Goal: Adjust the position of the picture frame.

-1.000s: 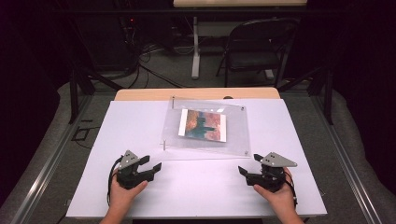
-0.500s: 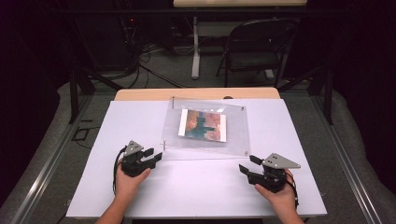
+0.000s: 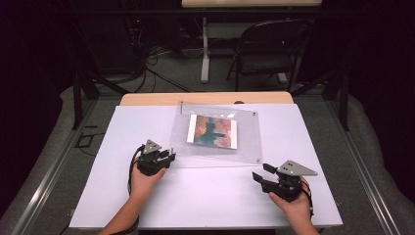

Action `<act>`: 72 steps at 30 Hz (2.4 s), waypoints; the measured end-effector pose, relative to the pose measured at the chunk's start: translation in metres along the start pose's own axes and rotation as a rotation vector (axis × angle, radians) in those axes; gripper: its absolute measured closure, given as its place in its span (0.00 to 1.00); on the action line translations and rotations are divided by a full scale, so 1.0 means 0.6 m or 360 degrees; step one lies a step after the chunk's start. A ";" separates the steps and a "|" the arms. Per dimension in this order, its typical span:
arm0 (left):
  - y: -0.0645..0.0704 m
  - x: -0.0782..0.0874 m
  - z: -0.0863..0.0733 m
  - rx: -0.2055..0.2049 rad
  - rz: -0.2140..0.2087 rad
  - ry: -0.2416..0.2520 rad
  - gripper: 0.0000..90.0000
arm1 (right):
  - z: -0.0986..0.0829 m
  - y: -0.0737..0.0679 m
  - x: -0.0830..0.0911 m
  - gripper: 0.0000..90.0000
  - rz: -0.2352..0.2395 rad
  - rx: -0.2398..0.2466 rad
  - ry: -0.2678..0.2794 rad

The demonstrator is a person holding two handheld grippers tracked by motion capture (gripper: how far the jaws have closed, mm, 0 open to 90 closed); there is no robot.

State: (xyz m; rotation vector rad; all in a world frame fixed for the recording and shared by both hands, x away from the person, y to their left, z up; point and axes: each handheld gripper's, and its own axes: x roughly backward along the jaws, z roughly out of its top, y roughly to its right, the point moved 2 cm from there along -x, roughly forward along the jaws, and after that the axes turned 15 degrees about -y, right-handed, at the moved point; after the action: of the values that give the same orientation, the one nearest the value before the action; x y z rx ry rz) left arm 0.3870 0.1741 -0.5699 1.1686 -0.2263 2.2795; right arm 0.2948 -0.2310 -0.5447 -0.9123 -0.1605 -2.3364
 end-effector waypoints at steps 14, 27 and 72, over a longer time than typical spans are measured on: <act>-0.003 -0.016 0.013 -0.0025 -0.0009 -0.0019 0.85 | -0.002 0.004 -0.002 0.49 0.0023 -0.0035 -0.0005; -0.005 -0.018 0.014 -0.0045 -0.0018 -0.0016 0.89 | -0.003 0.007 -0.003 0.50 0.0035 -0.0059 -0.0011; 0.158 0.019 -0.020 -0.0298 -0.0340 -0.0089 0.92 | -0.012 0.010 -0.018 0.67 0.0097 -0.0154 -0.0237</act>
State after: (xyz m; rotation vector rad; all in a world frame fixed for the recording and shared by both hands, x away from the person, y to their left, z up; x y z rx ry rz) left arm 0.3207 0.1049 -0.5584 1.1045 -0.3135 1.9961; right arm 0.3004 -0.2329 -0.5580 -1.1243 -0.0795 -2.2364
